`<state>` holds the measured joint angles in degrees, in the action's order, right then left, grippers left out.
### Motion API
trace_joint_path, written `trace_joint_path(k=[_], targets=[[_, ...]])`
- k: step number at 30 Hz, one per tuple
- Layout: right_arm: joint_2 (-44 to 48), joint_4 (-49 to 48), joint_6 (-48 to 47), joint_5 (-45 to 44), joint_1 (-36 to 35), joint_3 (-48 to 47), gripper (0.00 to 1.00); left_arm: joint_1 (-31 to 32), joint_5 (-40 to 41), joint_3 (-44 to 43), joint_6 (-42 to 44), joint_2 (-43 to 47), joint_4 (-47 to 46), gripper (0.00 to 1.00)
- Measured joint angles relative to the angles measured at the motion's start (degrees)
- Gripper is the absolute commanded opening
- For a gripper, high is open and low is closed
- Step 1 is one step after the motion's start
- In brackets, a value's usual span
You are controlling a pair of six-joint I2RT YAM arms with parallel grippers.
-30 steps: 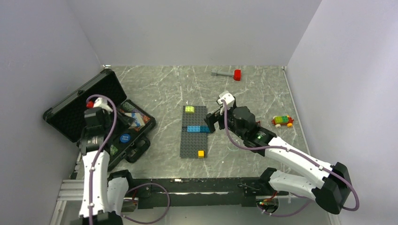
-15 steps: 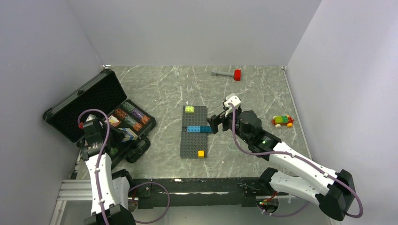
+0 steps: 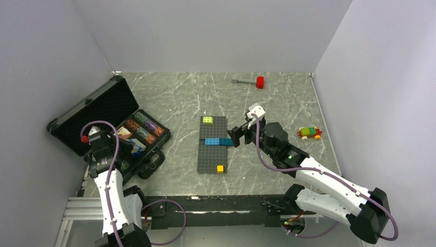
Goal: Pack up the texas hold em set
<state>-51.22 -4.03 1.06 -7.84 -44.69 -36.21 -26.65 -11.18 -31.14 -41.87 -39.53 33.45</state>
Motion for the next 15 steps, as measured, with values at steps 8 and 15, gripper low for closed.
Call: trace_joint_path(k=[8, 15], targets=[[0.4, -0.3, 0.0, 0.0, 0.0, 0.1, 1.0, -0.7, -0.2, 2.3, -0.9, -0.5, -3.9, 0.0], [0.4, -0.3, 0.0, 0.0, 0.0, 0.2, 1.0, -1.5, -2.3, 4.1, -2.3, -0.7, -7.7, 0.0]])
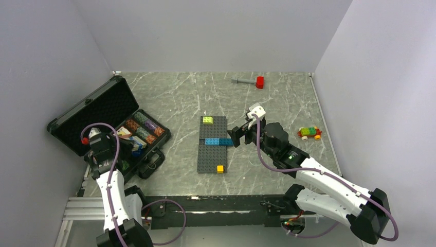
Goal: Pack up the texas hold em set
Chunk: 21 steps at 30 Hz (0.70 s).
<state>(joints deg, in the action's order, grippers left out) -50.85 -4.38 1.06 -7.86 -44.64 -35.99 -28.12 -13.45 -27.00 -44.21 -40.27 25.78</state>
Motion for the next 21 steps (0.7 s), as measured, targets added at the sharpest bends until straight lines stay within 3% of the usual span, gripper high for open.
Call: trace_joint_path(k=[9, 11, 17, 21], targets=[[0.0, 0.0, 0.0, 0.0, 0.0, 0.1, 1.0, -0.9, -2.5, 2.0, -0.9, -0.2, -3.7, 0.0], [0.0, 0.0, 0.0, 0.0, 0.0, 0.1, 1.0, -1.0, -2.6, 2.0, -0.5, -0.4, -3.7, 0.13], [0.3, 0.0, 0.0, 0.0, 0.0, 0.2, 1.0, -0.9, -2.4, 0.1, 3.0, -3.1, -1.6, 0.71], [0.8, -0.1, 0.0, 0.0, 0.0, 0.7, 1.0, -0.9, -1.1, -0.9, 5.9, -6.7, 3.2, 0.78]])
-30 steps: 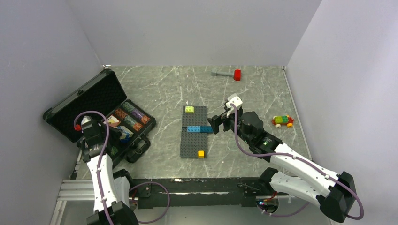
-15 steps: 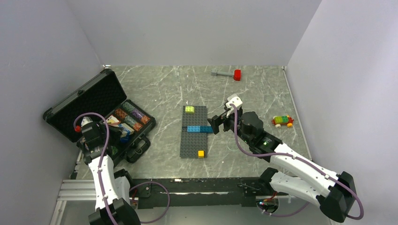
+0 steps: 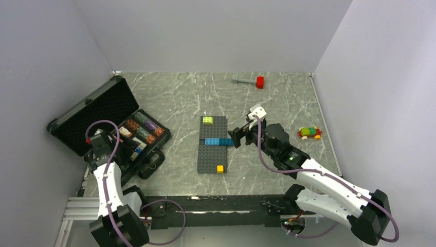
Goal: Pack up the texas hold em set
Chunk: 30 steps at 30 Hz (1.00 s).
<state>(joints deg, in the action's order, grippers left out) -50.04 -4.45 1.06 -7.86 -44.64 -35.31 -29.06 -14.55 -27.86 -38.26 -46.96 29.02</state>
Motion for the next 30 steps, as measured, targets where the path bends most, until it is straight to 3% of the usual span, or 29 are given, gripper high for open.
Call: trace_joint_path(k=[7, 18, 25, 30], targets=[[1.1, 0.0, 0.0, 0.0, 0.0, 0.5, 1.0, 0.0, 4.8, -6.3, 4.8, -0.9, 6.2, 0.81], [2.5, -0.4, 0.0, 0.0, 0.0, 1.2, 1.0, 1.1, 11.0, -12.9, 15.3, -2.1, 6.7, 0.76], [2.6, -0.4, 0.0, 0.1, 0.0, 1.3, 1.0, 11.2, 11.0, -18.6, 24.2, -15.7, 3.2, 0.78], [3.0, -0.4, 0.0, 0.1, 0.0, 1.3, 1.0, 13.4, 11.0, -19.3, 27.8, -21.4, 0.4, 0.79]])
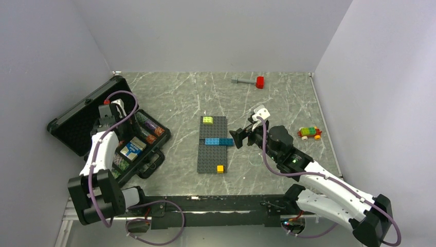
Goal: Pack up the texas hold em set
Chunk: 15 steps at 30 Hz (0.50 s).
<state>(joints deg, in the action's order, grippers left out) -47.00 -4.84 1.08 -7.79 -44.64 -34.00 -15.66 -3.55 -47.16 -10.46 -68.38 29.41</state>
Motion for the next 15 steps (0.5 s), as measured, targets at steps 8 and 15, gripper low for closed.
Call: trace_joint_path(k=[8, 15], targets=[[0.6, -0.1, 0.0, 0.0, 0.0, 0.1, 1.0, 0.3, -1.0, 0.0, 1.4, -3.8, -0.7, 0.77], [0.6, -0.2, 0.0, 0.0, 0.0, 0.7, 1.0, 1.0, -3.7, 0.1, 1.4, -3.8, -0.6, 0.74]])
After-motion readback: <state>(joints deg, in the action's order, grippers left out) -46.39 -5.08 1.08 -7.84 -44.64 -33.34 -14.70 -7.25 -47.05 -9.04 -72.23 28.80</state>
